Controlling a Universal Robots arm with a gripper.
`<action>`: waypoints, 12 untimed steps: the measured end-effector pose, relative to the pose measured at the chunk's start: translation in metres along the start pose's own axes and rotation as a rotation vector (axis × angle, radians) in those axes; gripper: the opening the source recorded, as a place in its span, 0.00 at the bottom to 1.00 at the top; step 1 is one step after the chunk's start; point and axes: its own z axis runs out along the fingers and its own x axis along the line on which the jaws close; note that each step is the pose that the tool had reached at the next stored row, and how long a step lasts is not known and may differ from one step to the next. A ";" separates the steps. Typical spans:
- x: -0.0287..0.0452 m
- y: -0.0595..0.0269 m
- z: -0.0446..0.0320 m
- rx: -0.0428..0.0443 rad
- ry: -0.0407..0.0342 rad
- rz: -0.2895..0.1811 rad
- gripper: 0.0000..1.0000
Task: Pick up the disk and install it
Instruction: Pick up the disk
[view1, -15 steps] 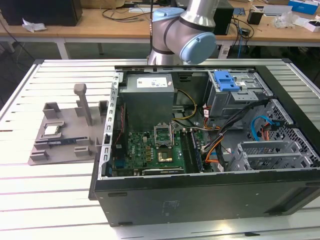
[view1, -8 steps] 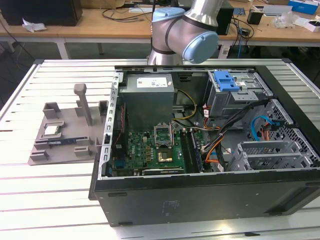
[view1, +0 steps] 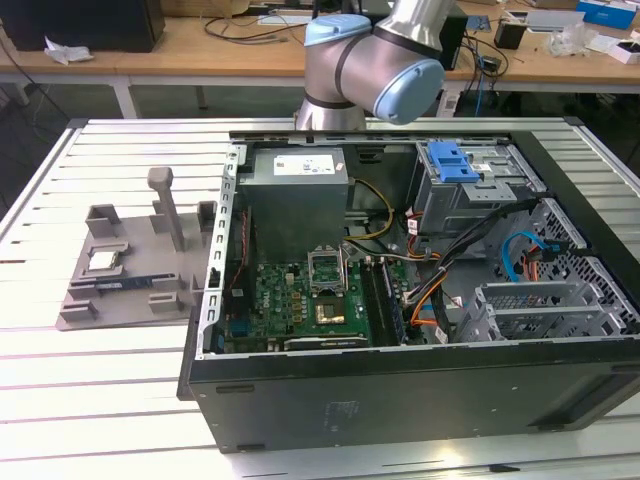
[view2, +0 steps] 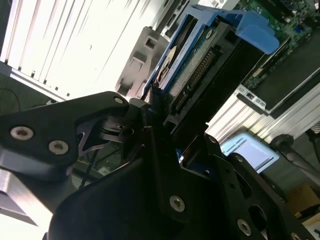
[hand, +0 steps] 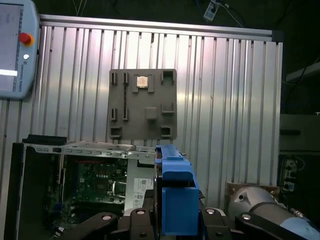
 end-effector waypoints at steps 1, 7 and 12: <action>0.0002 -0.0034 0.0009 0.0000 0.0005 0.000 0.37; 0.0015 -0.0242 0.0084 -0.0002 0.0036 0.000 0.37; 0.0025 -0.0402 0.0185 -0.0005 0.0060 0.000 0.37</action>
